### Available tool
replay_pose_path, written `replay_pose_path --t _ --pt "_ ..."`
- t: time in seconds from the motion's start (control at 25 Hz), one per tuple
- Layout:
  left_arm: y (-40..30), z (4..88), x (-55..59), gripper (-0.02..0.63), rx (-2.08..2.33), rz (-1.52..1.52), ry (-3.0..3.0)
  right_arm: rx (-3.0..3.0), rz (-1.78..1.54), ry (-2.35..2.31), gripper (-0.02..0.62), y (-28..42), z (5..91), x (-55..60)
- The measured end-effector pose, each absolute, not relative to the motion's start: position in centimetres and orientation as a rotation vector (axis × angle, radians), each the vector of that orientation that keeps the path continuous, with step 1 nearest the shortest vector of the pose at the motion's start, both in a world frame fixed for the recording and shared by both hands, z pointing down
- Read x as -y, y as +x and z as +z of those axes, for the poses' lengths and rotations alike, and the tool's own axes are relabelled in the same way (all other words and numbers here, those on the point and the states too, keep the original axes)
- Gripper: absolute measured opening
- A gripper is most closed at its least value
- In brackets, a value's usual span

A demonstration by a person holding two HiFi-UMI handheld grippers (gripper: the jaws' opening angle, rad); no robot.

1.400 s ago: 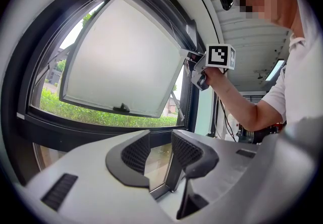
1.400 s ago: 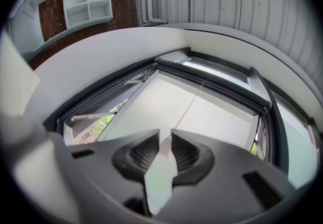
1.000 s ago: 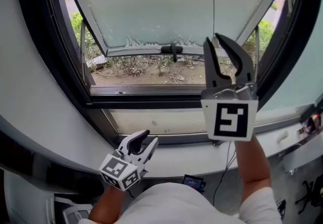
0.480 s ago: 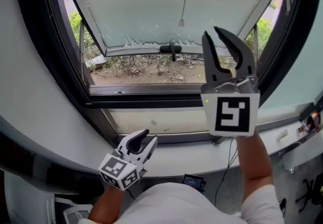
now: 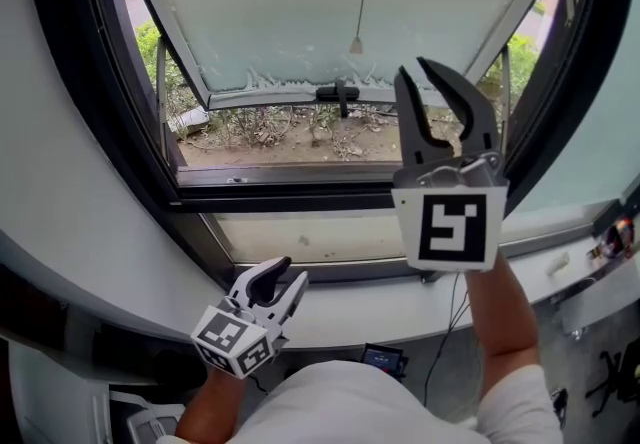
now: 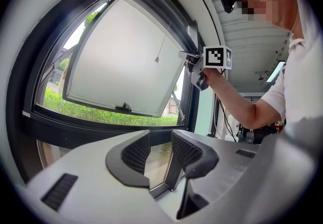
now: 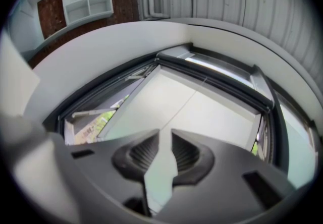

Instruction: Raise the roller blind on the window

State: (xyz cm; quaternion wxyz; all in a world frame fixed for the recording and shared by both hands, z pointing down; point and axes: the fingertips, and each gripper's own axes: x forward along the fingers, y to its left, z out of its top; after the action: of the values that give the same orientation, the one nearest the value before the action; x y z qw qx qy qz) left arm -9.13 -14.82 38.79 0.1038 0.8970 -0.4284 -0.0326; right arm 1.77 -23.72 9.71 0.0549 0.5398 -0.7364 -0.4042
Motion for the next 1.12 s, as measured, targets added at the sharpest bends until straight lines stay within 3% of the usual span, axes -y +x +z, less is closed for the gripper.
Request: replay_pose_path --t 0.44,1.12 --pt "-10.1 37.5 14.2 0.148 1.243 -0.174 2.652 2.307 -1.215 1.725 0.062 3.5 9.5 20.7" --pt "-13.1 37.6 12.5 0.101 1.191 -0.227 2.623 2.445 -0.737 1.787 0.052 4.9 20.0 17.0"
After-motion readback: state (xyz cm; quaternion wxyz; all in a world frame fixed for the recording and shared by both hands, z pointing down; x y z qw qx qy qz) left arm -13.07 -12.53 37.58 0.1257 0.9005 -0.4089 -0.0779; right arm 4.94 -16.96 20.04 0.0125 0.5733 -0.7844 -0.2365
